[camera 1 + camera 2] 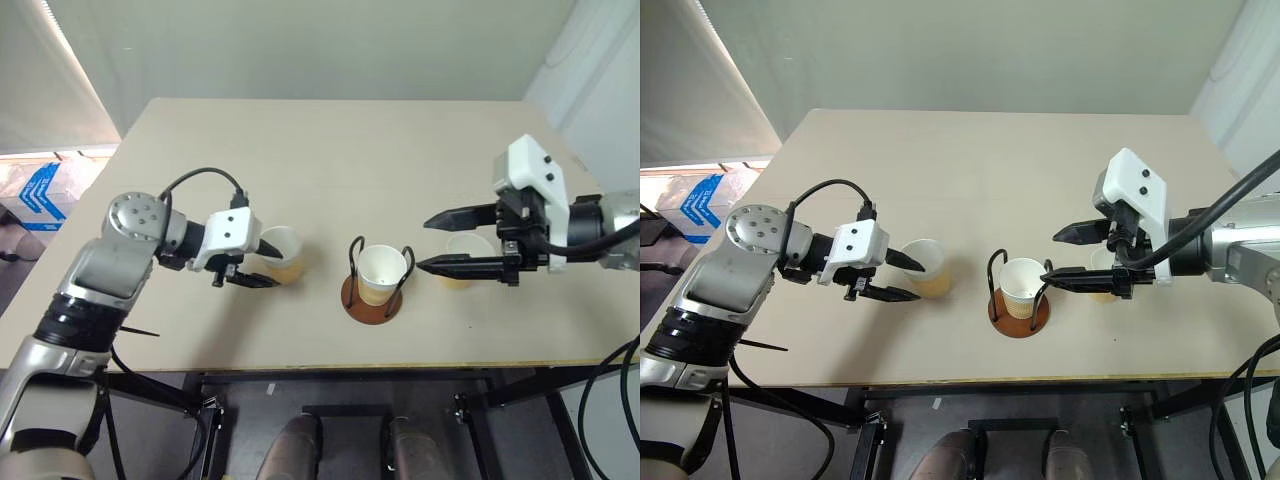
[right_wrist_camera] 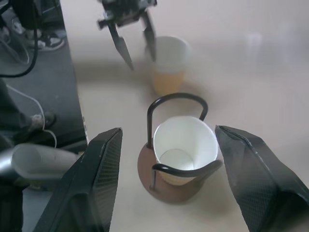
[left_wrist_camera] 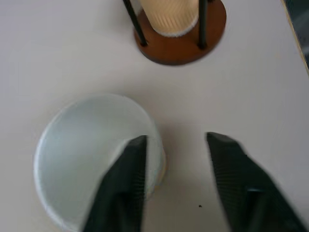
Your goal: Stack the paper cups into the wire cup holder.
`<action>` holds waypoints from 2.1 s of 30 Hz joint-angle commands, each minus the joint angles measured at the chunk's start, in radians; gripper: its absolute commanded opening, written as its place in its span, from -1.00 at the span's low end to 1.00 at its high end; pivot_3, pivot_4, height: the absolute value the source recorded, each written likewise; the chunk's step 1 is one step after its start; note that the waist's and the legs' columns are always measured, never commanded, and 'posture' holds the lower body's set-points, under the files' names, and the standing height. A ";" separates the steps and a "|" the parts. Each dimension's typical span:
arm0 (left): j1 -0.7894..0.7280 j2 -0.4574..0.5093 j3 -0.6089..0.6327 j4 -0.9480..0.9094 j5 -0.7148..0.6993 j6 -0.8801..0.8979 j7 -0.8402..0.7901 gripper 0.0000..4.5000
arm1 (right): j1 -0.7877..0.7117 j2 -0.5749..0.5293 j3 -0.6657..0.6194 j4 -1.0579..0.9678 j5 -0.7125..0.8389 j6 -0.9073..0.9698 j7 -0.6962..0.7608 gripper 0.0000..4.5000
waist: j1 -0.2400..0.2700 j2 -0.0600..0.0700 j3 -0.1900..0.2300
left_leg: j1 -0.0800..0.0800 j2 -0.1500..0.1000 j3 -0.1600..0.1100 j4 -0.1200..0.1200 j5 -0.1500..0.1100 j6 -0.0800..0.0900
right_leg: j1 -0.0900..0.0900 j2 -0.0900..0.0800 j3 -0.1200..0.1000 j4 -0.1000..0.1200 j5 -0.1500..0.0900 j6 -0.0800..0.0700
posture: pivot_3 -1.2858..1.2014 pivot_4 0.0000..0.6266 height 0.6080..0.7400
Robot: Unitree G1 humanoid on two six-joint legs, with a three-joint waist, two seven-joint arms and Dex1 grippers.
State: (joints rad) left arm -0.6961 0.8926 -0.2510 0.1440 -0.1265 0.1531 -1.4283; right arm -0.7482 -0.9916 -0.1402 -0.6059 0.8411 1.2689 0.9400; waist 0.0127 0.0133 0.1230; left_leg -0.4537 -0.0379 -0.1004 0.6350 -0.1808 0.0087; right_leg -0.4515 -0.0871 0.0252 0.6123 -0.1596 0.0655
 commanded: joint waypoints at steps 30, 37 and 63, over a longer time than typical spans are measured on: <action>-0.407 -0.154 0.040 -0.050 -0.261 0.317 -0.182 -0.99 | 0.281 -0.179 -0.406 -0.019 0.192 -0.136 -0.007 0.45 | 0.009 0.000 0.000 | -0.006 -0.001 0.002 0.009 -0.002 0.003 | 0.001 -0.001 0.002 -0.002 -0.001 0.013 | 0.03 -0.52 1.00; -0.539 -0.222 -0.065 0.010 -0.316 0.256 -0.186 -0.99 | 0.349 -0.230 -0.466 -0.050 0.248 -0.116 -0.028 0.45 | 0.010 -0.001 0.000 | -0.005 -0.003 0.003 0.013 -0.006 0.007 | 0.005 -0.002 0.004 -0.003 -0.003 0.017 | 0.03 -0.52 1.00; -0.583 -0.325 -0.404 0.213 -0.233 -0.157 -0.186 -0.99 | 0.437 -0.269 -0.536 -0.084 0.341 -0.127 -0.172 0.45 | 0.016 0.000 0.000 | -0.009 -0.003 0.006 0.030 -0.017 0.008 | 0.008 -0.003 0.005 -0.004 -0.003 0.036 | 0.03 -0.52 1.00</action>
State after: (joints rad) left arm -1.2681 0.5641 -0.6541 0.3897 -0.3512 0.0182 -1.5745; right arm -0.3135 -1.2418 -0.6434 -0.6804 1.1785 1.1597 0.7751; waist 0.0289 0.0130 0.1228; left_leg -0.4632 -0.0410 -0.0948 0.6647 -0.1979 0.0171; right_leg -0.4433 -0.0899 0.0300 0.6082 -0.1628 0.1016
